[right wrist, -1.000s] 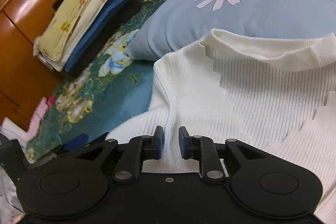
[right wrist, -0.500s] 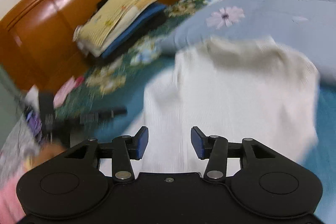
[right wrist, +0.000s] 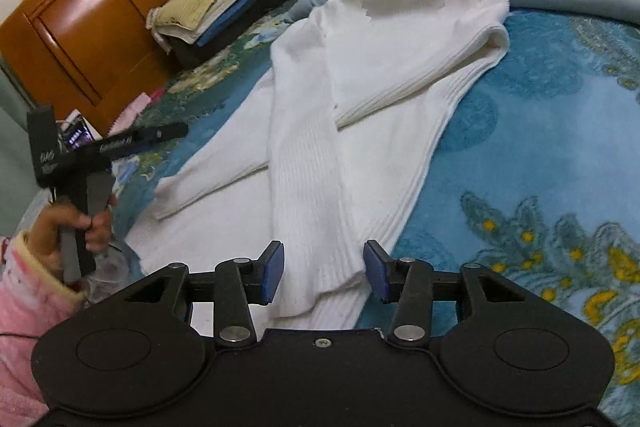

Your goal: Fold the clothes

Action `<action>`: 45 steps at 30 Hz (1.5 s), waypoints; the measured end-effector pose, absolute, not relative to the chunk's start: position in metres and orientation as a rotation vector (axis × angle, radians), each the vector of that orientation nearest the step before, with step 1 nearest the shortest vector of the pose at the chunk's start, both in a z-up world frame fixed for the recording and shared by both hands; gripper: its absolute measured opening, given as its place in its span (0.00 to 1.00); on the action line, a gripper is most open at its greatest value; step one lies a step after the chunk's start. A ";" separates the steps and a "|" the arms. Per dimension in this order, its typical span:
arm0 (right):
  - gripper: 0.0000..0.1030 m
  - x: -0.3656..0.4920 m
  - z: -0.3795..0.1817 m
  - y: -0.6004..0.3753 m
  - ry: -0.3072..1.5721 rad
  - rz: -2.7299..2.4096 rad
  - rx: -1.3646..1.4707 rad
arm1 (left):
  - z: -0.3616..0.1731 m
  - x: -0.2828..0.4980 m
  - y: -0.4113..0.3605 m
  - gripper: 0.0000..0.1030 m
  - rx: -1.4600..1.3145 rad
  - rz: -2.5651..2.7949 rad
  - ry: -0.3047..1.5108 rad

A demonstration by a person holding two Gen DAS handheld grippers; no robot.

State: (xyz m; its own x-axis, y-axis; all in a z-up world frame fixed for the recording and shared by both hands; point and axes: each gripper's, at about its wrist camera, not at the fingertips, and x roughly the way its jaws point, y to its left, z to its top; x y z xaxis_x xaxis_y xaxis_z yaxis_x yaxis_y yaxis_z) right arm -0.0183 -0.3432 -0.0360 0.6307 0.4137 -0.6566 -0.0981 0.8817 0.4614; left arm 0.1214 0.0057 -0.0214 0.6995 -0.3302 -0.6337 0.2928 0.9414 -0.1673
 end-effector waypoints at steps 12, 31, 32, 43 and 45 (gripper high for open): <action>0.05 -0.037 -0.035 -0.344 0.764 0.329 0.547 | -0.014 0.081 0.019 1.00 -0.111 -0.297 0.744; 0.19 -0.077 -0.042 -0.359 0.761 0.288 0.581 | -0.017 0.068 0.026 1.00 -0.029 -0.310 0.754; 0.22 -0.081 -0.040 -0.361 0.760 0.285 0.573 | -0.018 0.066 0.029 1.00 -0.018 -0.321 0.752; 0.35 -0.108 -0.070 -0.353 0.842 0.307 0.641 | -0.042 0.054 0.066 1.00 -0.059 -0.402 0.811; 0.35 -0.107 -0.072 -0.351 0.842 0.297 0.651 | -0.044 0.055 0.071 0.99 -0.077 -0.410 0.818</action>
